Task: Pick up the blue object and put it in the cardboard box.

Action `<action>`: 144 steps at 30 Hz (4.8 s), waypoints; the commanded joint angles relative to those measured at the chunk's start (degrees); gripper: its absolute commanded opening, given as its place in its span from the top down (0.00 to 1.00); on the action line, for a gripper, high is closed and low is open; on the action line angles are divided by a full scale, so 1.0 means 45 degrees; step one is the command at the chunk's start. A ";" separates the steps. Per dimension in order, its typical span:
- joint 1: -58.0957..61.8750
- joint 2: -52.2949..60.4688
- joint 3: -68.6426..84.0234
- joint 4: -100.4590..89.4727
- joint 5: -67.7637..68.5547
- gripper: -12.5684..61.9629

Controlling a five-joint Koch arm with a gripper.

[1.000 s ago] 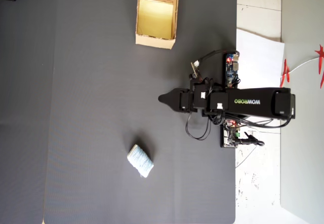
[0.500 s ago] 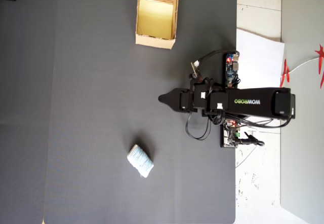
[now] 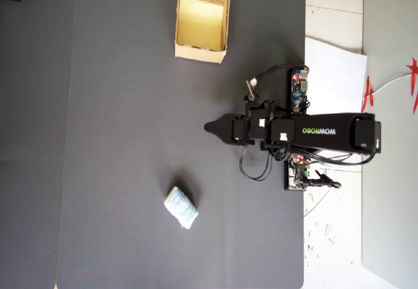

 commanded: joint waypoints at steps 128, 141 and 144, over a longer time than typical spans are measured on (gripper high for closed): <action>-0.8184 -1.2520 -1.5254 0.8340 -0.0605 0.41; -0.8164 -1.3066 -1.5488 0.8184 0.0117 0.77; -0.8145 -1.3066 -1.5391 0.7617 0.0000 0.83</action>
